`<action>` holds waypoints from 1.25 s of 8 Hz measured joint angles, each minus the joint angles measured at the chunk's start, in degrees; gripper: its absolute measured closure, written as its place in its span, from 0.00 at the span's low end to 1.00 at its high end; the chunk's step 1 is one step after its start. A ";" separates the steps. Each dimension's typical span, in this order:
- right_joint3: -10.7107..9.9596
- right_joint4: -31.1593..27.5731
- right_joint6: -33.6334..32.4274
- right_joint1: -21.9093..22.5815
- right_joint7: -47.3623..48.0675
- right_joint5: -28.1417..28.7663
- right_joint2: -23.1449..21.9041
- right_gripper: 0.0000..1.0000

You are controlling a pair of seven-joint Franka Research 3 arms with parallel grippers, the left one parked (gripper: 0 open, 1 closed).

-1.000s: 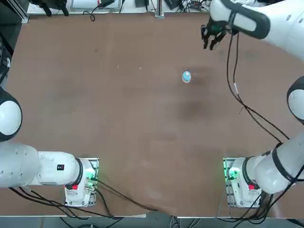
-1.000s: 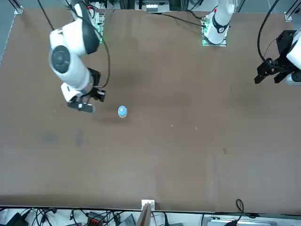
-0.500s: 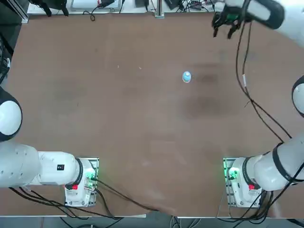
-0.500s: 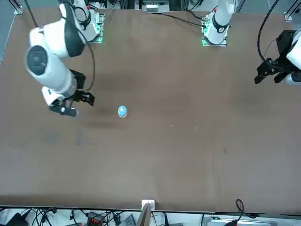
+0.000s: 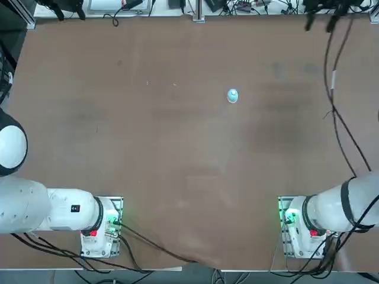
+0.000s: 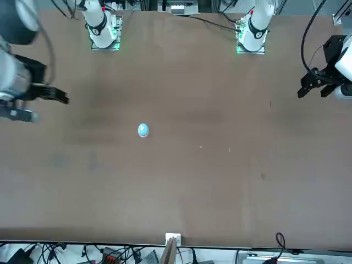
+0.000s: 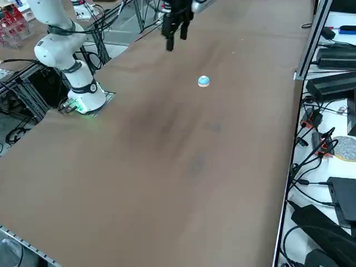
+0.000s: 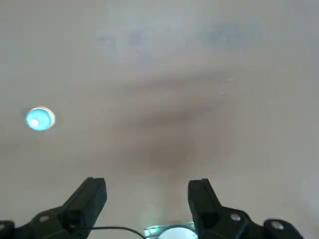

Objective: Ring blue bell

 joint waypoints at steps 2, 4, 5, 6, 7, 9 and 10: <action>-0.64 0.73 0.08 -3.85 -9.66 0.05 0.38 0.00; 0.93 0.76 3.02 -3.56 -12.50 0.21 -0.76 0.00; 1.74 -0.72 6.54 -2.62 -12.34 0.25 -3.17 0.00; 2.03 -3.49 8.73 -1.26 -11.97 0.24 -6.81 0.00; 2.16 -6.37 8.09 -0.26 -11.70 0.24 -10.13 0.00; 2.12 -9.31 5.71 0.08 -10.18 0.24 -12.64 0.00; 2.07 -9.51 5.45 0.03 -9.22 0.21 -12.45 0.00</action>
